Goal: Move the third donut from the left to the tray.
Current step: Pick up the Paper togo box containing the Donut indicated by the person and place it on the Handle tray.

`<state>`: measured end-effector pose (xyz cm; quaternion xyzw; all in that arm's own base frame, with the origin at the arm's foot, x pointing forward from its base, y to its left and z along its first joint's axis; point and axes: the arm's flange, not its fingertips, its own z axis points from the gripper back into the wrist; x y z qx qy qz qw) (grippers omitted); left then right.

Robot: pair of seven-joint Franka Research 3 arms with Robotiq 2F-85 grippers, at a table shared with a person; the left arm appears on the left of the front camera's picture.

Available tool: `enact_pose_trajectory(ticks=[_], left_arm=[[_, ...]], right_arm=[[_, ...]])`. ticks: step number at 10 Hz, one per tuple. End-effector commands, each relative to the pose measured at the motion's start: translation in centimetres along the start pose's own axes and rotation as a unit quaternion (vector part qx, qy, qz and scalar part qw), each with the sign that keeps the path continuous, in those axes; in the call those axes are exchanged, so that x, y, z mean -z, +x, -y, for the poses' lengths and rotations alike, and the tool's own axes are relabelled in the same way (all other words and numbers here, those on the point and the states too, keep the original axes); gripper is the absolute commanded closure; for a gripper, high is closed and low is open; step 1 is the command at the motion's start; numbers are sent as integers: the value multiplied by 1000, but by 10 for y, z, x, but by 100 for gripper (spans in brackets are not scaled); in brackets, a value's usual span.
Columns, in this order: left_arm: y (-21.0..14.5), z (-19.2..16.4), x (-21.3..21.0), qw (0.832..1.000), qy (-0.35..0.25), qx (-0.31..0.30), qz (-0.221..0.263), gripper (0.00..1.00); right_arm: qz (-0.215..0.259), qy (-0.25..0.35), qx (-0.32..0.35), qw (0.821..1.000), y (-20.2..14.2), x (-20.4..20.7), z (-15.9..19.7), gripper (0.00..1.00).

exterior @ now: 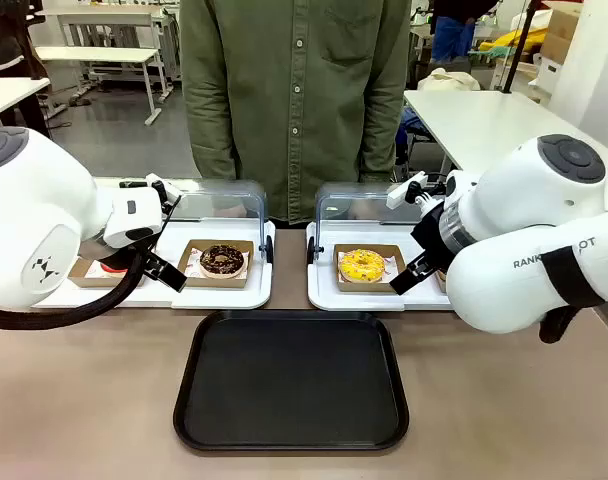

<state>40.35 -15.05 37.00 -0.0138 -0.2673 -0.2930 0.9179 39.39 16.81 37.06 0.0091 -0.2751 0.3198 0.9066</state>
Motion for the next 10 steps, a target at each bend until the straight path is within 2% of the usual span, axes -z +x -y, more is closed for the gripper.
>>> enact_pose_trajectory(ticks=[1, 10], left_arm=[[0, 0, 0, 1000, 0, 0, 0, 0], [0, 0, 0, 1000, 0, 0, 0, 0]], right_arm=[[0, 0, 0, 1000, 0, 0, 0, 0], [0, 0, 0, 1000, 0, 0, 0, 0]])
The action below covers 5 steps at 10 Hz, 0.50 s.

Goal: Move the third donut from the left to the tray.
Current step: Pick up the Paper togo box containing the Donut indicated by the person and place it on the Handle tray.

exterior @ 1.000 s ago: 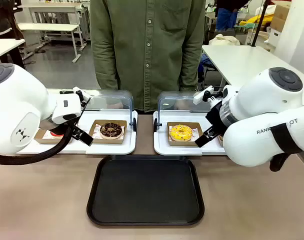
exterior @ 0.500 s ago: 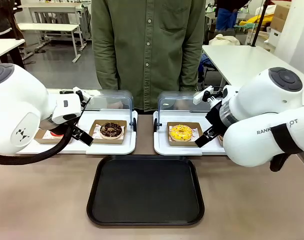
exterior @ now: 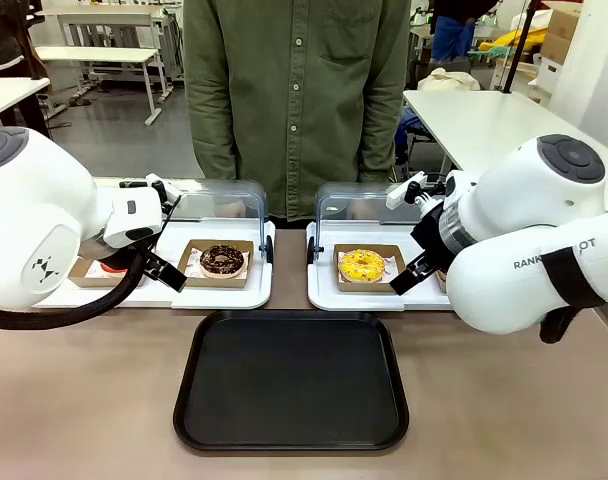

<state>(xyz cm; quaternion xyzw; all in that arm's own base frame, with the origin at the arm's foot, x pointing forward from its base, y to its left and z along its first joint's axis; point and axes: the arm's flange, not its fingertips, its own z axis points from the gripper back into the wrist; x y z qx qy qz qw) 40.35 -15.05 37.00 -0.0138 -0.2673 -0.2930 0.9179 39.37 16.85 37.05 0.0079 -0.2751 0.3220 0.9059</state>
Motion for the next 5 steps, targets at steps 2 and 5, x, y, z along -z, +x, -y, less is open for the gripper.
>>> enact_pose_trajectory(ticks=[2, 5], left_arm=[[12, -11, -20, 1000, -14, 2, 11, 0], [42, -63, -87, 996, -84, 7, 5, 0]], right_arm=[[-4, -6, 20, 1000, -6, -14, 25, 0], [22, 19, 68, 997, -29, -61, 126, 0]])
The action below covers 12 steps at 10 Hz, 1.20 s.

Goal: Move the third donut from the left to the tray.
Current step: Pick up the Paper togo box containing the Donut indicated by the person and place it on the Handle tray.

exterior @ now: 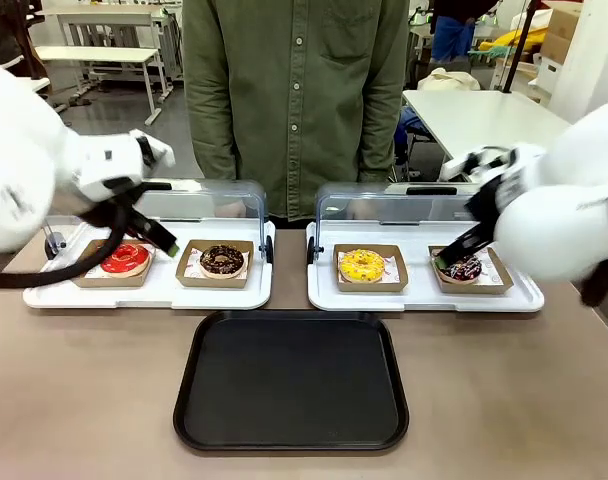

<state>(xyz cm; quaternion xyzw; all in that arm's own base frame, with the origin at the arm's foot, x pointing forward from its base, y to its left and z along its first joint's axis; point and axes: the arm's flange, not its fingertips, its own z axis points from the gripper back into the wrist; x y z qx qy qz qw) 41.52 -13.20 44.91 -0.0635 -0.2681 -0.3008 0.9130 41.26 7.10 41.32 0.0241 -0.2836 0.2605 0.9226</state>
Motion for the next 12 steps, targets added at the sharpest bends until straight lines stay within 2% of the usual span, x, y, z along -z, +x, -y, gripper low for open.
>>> enact_pose_trajectory(ticks=[1, 4, 6, 7, 8, 9, 12], left_arm=[[10, -50, -44, 996, -79, 28, -13, 0], [-2, -125, -96, 980, -180, 84, 11, 0], [-18, -160, -110, 966, -216, 136, 43, 0], [-25, -168, -107, 967, -200, 157, 34, 0], [-31, -153, -91, 974, -186, 127, 34, 0], [-30, -159, -119, 971, -197, 132, 38, 0], [-34, -164, -108, 972, -193, 133, 26, 0]], right_arm=[[28, 44, 13, 999, -16, -20, 58, 0], [119, 57, 46, 990, -77, -50, 117, 0], [159, 59, 18, 985, -100, -58, 132, 0], [179, 75, 10, 981, -98, -51, 129, 0], [120, 38, 49, 991, -81, -71, 147, 0], [120, 38, 49, 991, -81, -71, 147, 0], [130, 44, 34, 990, -84, -69, 149, 0]])
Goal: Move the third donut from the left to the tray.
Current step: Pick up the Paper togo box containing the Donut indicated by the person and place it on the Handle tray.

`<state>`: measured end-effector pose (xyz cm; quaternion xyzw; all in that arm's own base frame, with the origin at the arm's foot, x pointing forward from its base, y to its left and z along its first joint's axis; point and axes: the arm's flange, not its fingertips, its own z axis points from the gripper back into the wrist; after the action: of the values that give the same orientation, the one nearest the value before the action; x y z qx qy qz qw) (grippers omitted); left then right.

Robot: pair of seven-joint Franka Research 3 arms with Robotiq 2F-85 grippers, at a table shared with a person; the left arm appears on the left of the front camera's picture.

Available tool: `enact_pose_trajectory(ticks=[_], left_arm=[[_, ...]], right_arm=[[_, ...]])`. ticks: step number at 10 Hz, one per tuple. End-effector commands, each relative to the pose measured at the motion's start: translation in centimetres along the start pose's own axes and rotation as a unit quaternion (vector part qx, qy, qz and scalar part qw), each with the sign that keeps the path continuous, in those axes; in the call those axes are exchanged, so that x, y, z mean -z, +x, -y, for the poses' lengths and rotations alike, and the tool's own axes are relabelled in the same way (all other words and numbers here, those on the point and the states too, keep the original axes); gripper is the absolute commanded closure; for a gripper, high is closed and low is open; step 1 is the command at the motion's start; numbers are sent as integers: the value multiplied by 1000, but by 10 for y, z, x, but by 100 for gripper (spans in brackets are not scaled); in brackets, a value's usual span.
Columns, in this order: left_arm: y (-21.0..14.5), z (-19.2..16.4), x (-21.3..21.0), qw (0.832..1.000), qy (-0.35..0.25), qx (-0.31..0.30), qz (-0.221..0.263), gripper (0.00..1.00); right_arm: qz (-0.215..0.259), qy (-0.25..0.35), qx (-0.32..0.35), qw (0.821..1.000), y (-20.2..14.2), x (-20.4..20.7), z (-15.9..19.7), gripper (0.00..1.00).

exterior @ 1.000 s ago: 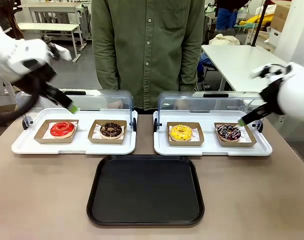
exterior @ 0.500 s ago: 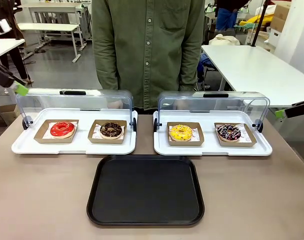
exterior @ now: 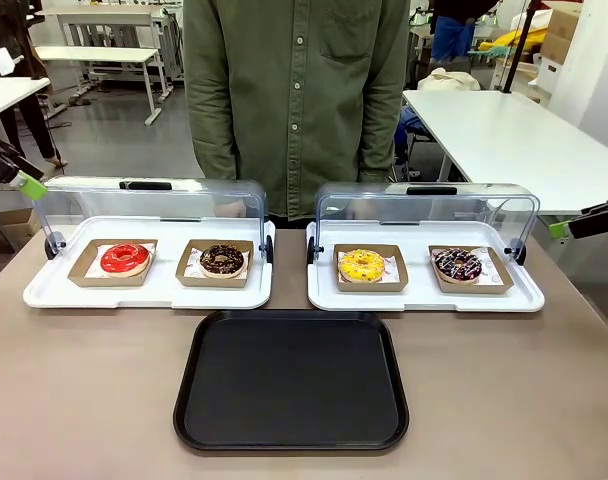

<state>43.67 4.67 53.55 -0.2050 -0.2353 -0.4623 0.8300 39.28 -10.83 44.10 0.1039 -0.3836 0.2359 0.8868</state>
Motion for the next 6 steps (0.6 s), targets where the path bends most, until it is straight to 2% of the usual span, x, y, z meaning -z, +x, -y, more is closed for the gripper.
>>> enact_pose_trajectory(ticks=[1, 3, 6], left_arm=[[-2, -16, -11, 1000, -20, 12, 4, 0], [-14, -41, -34, 997, -55, 32, 51, 0], [-47, -68, -38, 987, -105, 68, 99, 0]], right_arm=[[28, 11, 7, 1000, 27, -27, 25, 0], [49, 23, 15, 998, 55, -65, 57, 0], [37, 56, 6, 998, 62, -83, 94, 0]])
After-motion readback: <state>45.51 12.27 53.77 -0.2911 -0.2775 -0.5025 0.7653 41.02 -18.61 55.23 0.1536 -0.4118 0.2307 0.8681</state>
